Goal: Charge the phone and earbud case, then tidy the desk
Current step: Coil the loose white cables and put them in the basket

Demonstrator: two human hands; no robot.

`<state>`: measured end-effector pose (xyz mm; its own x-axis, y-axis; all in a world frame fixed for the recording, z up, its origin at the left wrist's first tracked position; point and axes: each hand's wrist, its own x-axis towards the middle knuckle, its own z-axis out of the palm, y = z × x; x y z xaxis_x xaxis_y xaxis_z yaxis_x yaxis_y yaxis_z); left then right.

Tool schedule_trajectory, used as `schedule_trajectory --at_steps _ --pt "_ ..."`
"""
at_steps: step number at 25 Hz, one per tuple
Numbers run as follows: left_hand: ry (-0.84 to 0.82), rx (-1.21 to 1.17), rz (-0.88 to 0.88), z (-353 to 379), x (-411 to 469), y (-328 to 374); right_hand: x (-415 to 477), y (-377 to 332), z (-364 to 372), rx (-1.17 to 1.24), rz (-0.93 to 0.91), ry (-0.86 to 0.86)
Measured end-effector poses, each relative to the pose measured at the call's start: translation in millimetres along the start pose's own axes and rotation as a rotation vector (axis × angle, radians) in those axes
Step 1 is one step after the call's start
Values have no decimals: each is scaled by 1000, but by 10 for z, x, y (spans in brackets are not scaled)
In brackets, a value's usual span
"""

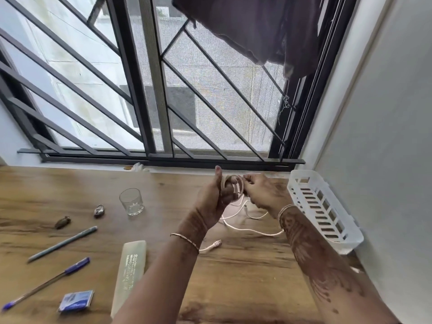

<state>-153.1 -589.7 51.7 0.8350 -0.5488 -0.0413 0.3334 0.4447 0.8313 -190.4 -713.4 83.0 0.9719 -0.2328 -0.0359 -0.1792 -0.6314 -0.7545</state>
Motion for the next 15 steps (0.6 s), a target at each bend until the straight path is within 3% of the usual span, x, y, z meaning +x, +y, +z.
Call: schedule_trajectory --at_steps 3,6,10,15 --pt "58 -247 60 19 66 78 -93 -2 37 -230 -28 -15" --pt "96 -301 84 52 136 132 -180 2 36 -428 -59 27" --pt "108 -15 133 118 189 87 -276 -166 -64 -567 -127 52" --pt "98 544 158 25 126 -68 -243 -293 -255 -489 -191 95"
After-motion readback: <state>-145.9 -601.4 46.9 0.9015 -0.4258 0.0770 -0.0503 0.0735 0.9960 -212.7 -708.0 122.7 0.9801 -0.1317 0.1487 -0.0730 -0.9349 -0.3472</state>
